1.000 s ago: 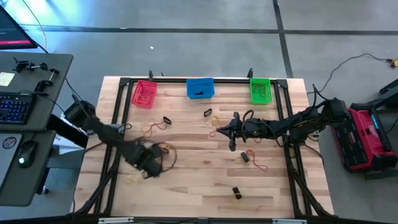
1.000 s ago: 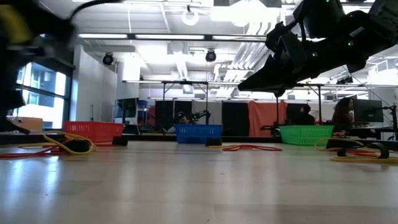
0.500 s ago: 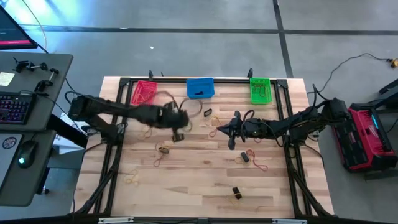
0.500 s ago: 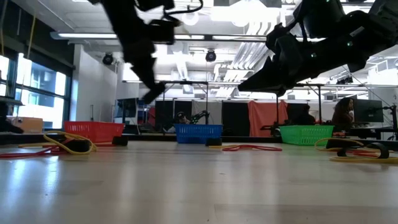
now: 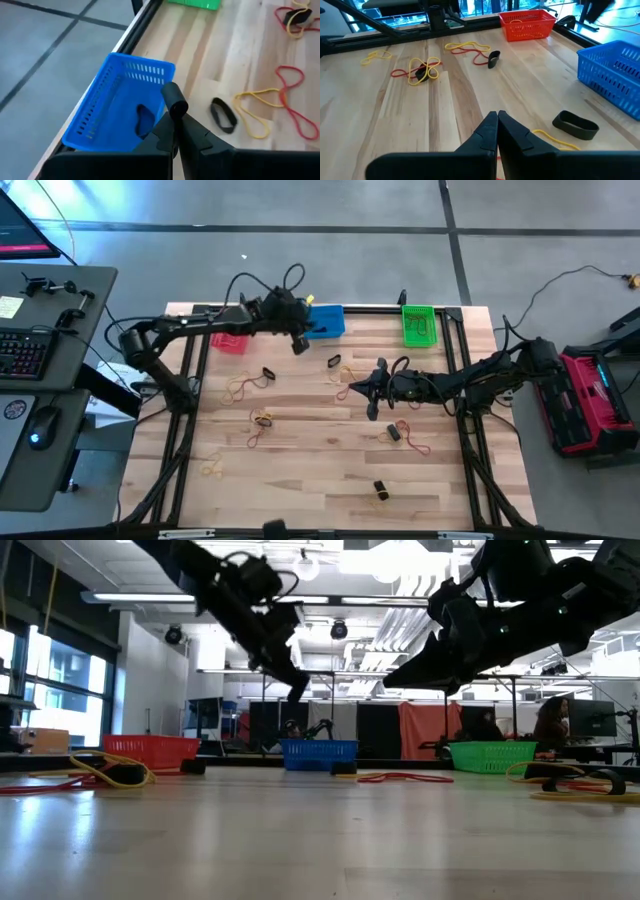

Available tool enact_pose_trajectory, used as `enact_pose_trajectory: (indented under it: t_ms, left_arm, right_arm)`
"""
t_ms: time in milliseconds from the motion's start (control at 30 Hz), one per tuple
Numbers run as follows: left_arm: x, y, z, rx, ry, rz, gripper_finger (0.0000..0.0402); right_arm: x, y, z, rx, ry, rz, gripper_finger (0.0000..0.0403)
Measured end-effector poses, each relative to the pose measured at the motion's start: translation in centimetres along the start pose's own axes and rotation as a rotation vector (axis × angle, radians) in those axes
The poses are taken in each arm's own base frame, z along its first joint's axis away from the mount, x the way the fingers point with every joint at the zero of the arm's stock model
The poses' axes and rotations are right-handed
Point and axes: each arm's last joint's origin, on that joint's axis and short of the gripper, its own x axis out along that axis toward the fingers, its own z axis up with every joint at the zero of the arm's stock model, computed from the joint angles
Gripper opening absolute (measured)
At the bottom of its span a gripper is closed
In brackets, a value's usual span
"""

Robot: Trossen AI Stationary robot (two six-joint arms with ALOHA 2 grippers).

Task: Sort rubber bands into baskets
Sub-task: Put the black rubber band into the blue bin

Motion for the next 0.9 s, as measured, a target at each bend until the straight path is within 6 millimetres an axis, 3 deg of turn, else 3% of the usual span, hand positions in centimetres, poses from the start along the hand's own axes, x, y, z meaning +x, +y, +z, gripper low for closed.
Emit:
enact_pose_trajectory:
  t_ms: [333,633,733,900]
  left_arm:
    - [4.3,4.3,-0.3,-0.02,0.042,-0.026,0.0]
    - [7.6,4.9,-0.3,0.003,0.117,-0.055,0.0007]
    - [7.5,4.8,-0.1,0.035,0.119,-0.058,0.0023]
    - [5.7,4.6,1.4,0.061,0.065,-0.042,0.0059]
  right_arm:
    - [0.0,-0.1,0.0,0.0,0.005,-0.01,0.0]
    - [0.0,-0.1,-0.1,0.004,0.009,-0.01,0.0]
    - [0.0,-0.1,-0.1,0.006,0.009,-0.011,0.0]
    - [0.0,-0.1,-0.1,0.006,0.011,-0.01,0.0]
